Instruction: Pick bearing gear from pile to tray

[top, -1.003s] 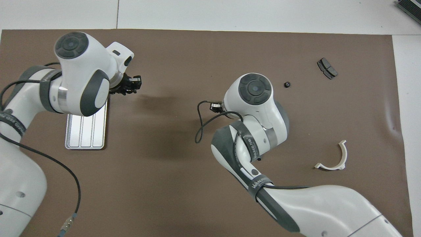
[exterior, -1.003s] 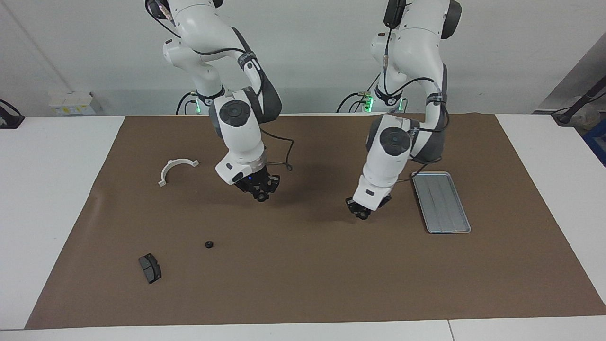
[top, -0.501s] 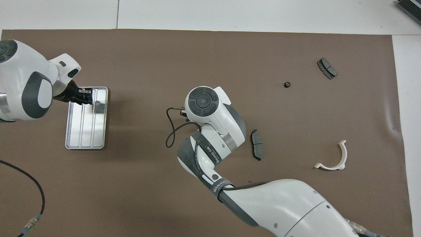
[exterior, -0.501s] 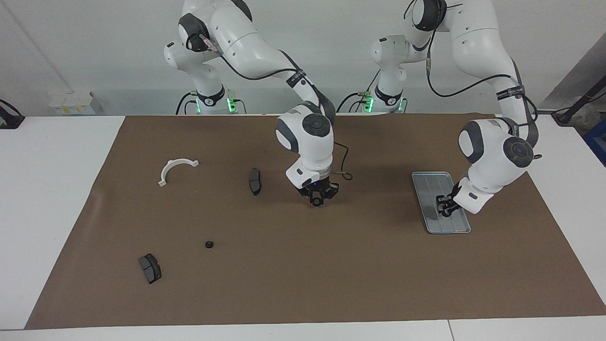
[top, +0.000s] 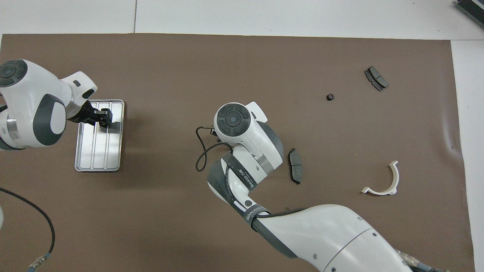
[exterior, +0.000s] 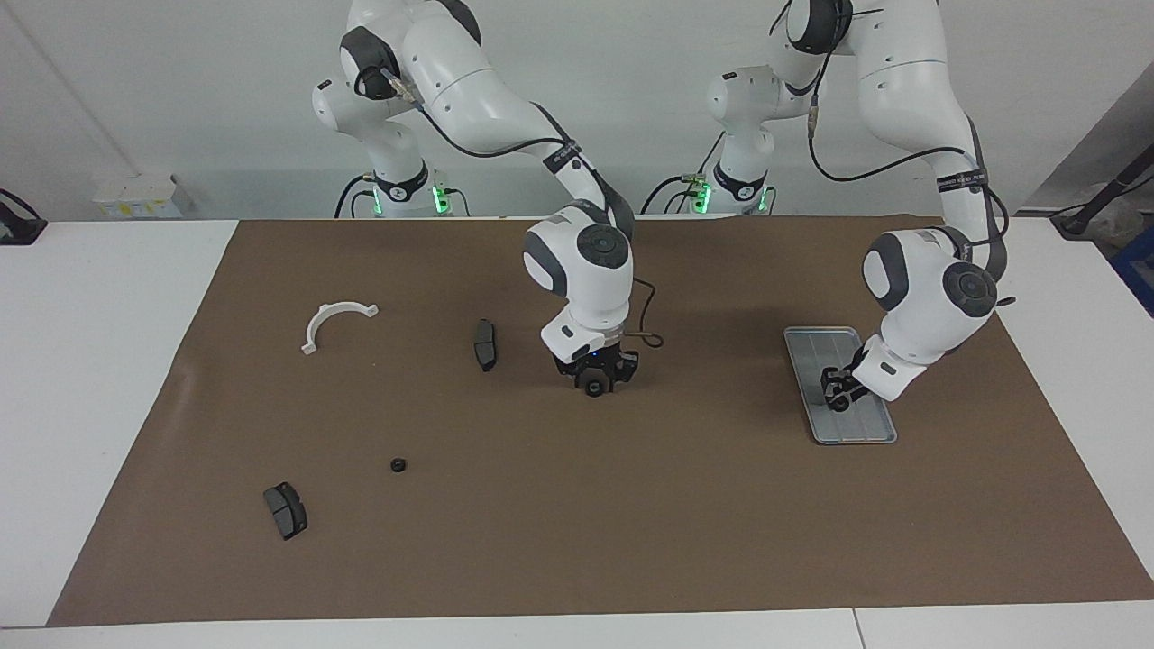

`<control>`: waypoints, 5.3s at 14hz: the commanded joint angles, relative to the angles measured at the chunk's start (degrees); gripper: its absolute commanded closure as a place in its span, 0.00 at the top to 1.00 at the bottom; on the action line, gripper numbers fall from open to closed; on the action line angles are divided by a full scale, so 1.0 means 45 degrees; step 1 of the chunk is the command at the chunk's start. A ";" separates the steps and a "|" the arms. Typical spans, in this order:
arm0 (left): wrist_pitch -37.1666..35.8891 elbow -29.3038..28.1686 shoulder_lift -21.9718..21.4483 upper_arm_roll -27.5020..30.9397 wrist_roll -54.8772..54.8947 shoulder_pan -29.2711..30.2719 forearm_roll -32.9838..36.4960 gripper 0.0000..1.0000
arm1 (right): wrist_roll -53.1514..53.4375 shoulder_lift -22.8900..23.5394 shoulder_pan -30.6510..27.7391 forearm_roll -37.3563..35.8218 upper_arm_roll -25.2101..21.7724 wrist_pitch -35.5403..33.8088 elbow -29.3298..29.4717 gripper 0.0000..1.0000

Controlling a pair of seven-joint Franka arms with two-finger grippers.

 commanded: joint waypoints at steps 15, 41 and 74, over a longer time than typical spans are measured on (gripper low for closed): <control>0.1607 0.0479 -0.0006 -0.0034 -1.0952 -0.7247 -0.0083 0.52 | -0.6400 -0.0245 -0.5581 0.0014 0.0080 0.0334 0.0054 1.00; 0.2313 0.1415 0.1772 0.0025 -1.1870 -0.8480 -0.0045 0.27 | -0.7770 -0.0536 -0.6169 0.0893 0.0080 0.0393 -0.0180 0.00; -0.2337 0.0340 -0.1217 0.0083 -0.3591 -0.1734 -0.0005 0.87 | -0.1342 -0.2036 -0.1654 0.0698 0.0041 0.1038 -0.1620 1.00</control>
